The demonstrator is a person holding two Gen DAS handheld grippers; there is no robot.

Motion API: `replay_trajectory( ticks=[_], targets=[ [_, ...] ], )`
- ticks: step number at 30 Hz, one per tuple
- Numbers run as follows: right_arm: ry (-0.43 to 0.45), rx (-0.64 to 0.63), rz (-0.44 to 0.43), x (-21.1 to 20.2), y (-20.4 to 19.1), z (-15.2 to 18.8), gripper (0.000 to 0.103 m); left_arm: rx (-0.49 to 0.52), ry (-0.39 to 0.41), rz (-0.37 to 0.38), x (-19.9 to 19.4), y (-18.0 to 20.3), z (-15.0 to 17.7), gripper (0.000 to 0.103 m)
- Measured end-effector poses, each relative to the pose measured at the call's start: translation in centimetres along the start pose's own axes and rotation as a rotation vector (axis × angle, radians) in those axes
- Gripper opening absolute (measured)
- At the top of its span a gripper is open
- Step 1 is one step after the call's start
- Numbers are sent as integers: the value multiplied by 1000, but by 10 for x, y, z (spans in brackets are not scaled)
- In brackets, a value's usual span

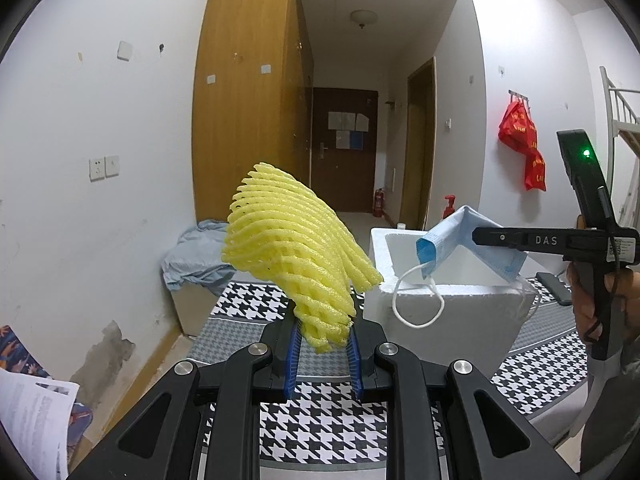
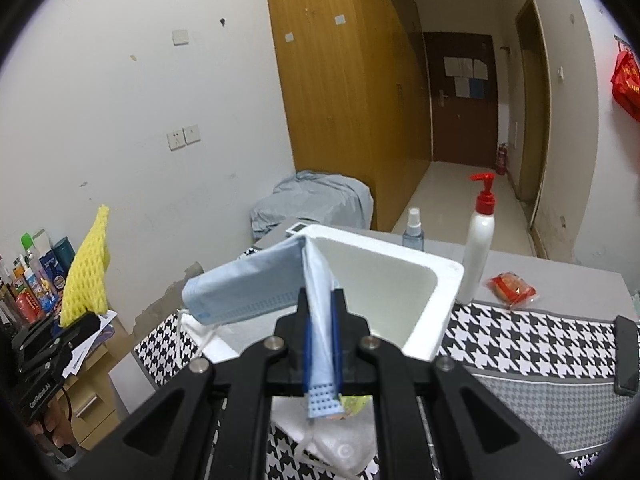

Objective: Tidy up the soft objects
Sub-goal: 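Lower the blue face mask into the foam box and open the right gripper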

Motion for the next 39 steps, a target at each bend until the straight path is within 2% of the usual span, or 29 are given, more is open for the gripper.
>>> replay_trajectory(
  ticks=[12,26,28,30,31,32,33,39],
  targets=[
    [-85,-11,33,30,-2,0,11,-7,-11,2,7,-5,1,22],
    [-124,-18,51,45,-5,3,12,-20,-13,-9,11,-12,-3,22],
    [-125,-21,48,46,-5,3,22,-18,-13,-12,10,-12,-3,21],
    [-115,-20,53,44,-5,3,57,-18,-12,-13,10,-12,-3,22],
    [-103,-21,55,42,-6,3,66,-19,-11,-15,10,-12,-3,21],
    [-93,-24,56,40,-6,2,79,-19,-11,-15,10,-11,-3,22],
    [-81,-26,59,38,-6,1,86,-18,-12,-15,10,-11,-3,22],
    [-64,-22,28,31,-6,0,89,-9,-9,-16,9,-7,-5,22]
  ],
)
Point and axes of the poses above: each gripper's, at about its wrist camera, not at the fingertips, and x roughly the way its jaws point, y to its right, z to its underside, the point moved 6 cm from there along x, roughly the way its jaws point, and after that the axes turned 11 degrees about z, right-handed, at the moved point
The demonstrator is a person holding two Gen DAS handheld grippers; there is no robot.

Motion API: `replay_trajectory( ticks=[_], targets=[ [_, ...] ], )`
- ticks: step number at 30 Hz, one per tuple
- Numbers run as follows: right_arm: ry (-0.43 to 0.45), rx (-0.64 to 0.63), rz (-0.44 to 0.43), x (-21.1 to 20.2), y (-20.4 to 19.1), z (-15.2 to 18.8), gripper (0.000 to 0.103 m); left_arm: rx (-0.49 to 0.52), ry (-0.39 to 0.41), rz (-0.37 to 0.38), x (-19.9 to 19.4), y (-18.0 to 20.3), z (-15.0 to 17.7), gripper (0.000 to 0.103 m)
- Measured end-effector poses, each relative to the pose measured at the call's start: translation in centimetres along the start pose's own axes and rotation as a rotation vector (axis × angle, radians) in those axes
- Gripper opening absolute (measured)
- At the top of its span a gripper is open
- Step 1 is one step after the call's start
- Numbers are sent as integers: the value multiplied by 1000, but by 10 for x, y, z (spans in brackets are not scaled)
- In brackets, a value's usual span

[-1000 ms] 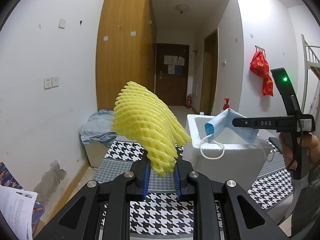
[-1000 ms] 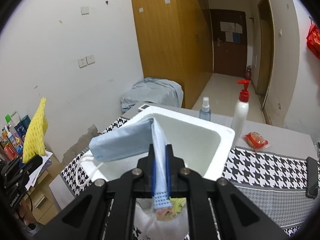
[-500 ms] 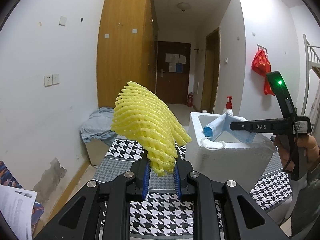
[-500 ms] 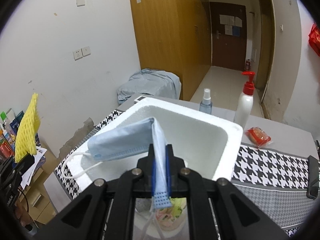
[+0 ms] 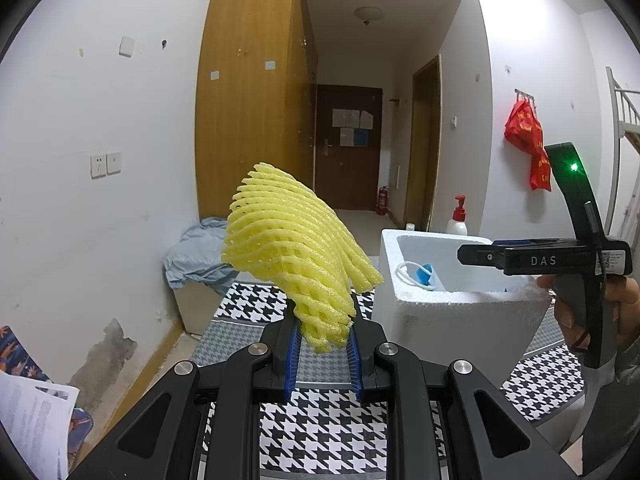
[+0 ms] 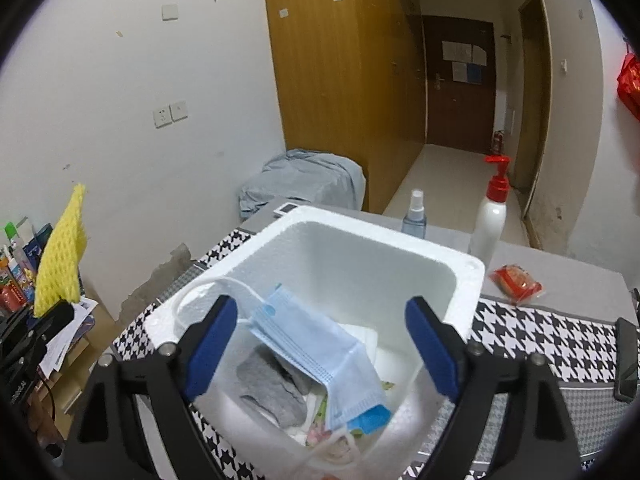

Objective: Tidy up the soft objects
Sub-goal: 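Lower the blue face mask into the foam box and open the right gripper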

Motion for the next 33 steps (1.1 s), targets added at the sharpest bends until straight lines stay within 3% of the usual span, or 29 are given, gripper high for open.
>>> replay_trajectory(
  ticks=[18,24,33],
  targets=[
    [73,17,-5,-31,16,1,90,39,15,46,0,20,-15,22],
    [98,33,23,-41,27,3,102,50,-1,84,10,30,-19,22],
    [112,40,31,-56,41,11,103,73,-15,148,25,47,-29,22]
  ],
)
Point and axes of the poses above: each gripper's, at about its wrist camera, not at the fingertips, and x roughly the way its jaws point, y to its right, z to its underside, the point moved 6 cm from there along x, roughly the way its jaws point, and after that the axes turned 11 degrees about z, right-handed, at the moved point
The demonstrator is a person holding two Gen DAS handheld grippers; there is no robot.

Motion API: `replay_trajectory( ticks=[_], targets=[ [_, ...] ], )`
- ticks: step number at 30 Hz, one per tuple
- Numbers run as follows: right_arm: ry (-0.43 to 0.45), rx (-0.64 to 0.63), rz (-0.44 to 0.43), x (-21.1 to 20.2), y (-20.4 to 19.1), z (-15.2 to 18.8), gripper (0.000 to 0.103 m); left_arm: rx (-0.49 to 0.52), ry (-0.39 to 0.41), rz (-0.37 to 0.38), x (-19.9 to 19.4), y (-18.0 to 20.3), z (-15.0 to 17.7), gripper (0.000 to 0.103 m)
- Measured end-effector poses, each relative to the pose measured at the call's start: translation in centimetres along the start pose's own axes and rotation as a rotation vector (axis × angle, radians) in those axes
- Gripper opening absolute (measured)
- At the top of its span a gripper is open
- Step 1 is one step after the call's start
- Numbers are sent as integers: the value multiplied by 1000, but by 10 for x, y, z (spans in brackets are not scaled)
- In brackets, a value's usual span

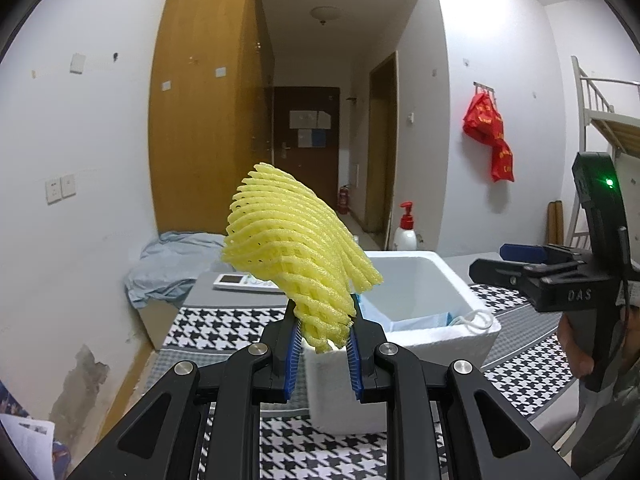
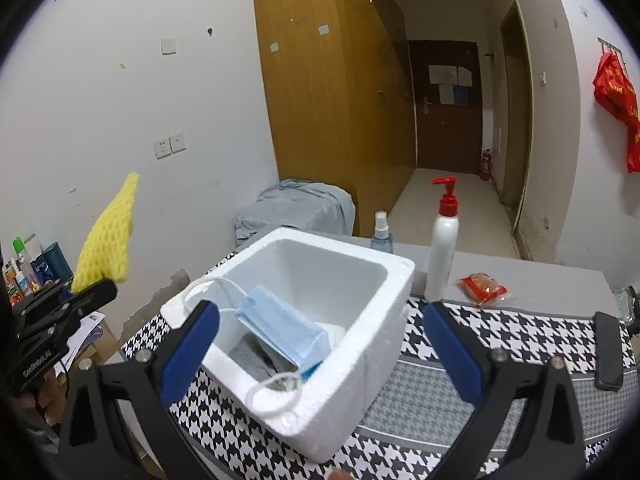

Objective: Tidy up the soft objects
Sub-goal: 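Lower the blue face mask into the foam box and open the right gripper, then lower the yellow foam net into the foam box and open the left gripper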

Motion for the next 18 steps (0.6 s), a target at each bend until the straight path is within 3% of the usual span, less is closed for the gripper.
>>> replay_trajectory(
  ticks=[18],
  targets=[
    [22,-4,81,-25,32,22,103,21,-43,109,41,30,-11,22]
  ],
)
Point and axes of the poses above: each gripper's, at about its wrist camera, not at the fingertips, and x roughly the way its jaws point, y to its right, z to its underside, the point moved 6 cm from there along x, roughly the way its jaws point, and after that the axes turned 11 degrees about z, right-handed, at the moved point
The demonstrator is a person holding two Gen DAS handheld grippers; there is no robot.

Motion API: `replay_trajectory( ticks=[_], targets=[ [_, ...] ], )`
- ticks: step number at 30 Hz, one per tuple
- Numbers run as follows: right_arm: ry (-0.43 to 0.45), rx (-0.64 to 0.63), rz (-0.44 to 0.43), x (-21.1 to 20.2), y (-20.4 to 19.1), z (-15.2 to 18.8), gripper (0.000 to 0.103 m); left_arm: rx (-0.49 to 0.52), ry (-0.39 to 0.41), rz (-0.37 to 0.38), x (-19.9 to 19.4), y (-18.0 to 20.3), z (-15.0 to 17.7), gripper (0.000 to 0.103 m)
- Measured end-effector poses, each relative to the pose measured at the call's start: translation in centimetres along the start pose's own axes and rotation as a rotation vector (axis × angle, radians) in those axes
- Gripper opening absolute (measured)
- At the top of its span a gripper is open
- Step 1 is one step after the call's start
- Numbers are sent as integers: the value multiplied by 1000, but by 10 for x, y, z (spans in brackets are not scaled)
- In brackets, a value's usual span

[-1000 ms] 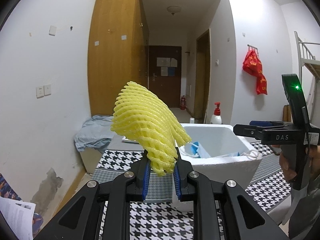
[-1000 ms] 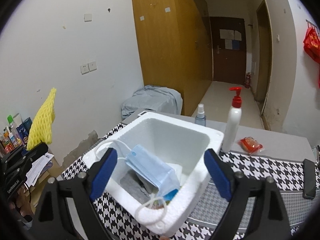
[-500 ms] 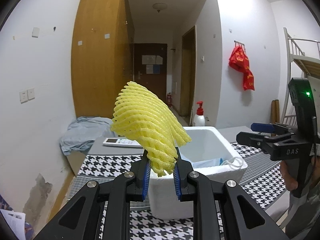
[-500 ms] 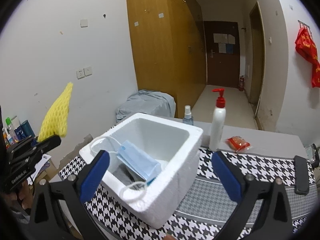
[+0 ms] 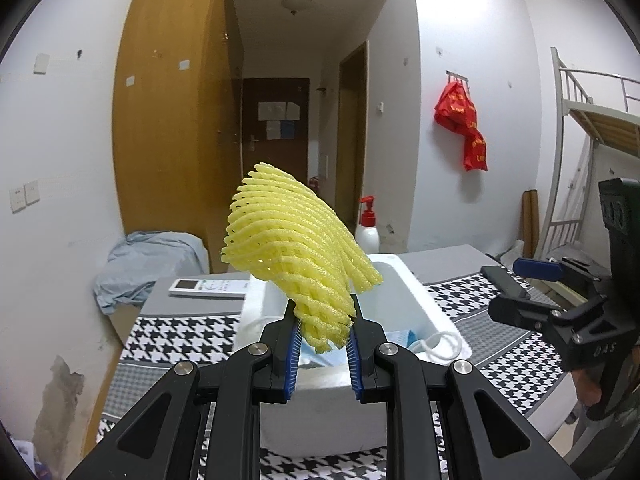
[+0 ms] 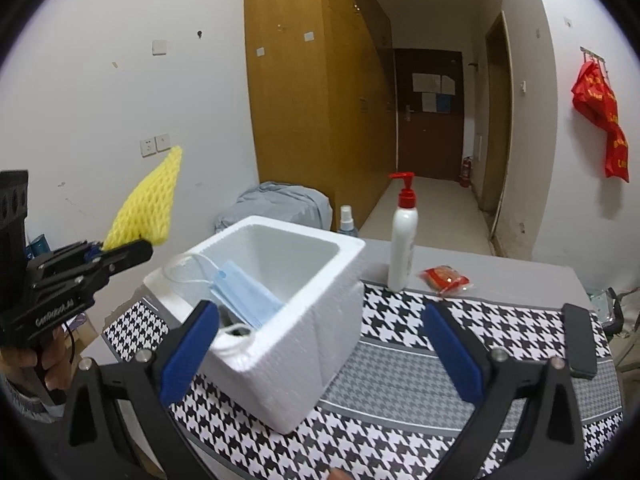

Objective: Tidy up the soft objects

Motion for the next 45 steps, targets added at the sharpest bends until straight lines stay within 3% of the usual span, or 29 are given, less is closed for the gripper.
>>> replay_trajectory(
  ticks=[15,26,29,31,35,37,39,45],
  targets=[
    [-28,50,53,-3,29,21,103,9,-75,38,41,13,-4,22],
    [-56,110,80,2,49,29,103,7,-110,24,58,11,-2,25],
    [-58,112,84,2,51,30,103,5,-110,18,59,11,-4,37],
    [-57,113,83,1,51,30,103,-2,-105,12,59,9,-5,60],
    [-56,117,89,-1,52,29,103,1,-75,-10,54,9,-8,81],
    [-54,119,90,-3,53,28,103,6,-55,-22,50,9,-10,97],
    [-54,117,92,-3,54,28,103,16,-29,-36,44,11,-12,102],
    [-43,117,92,-9,55,25,103,7,-19,-42,39,9,-15,102]
  ],
)
Point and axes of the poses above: each gripper's, at about its wrist camera, not at the fingertips, and x roughly the way its jaws point, y to its right, z to its underside, the point moved 6 cm from there along x, roughly the way its jaws point, and after that the axes turned 11 degrees about z, right-handed, at the moved point
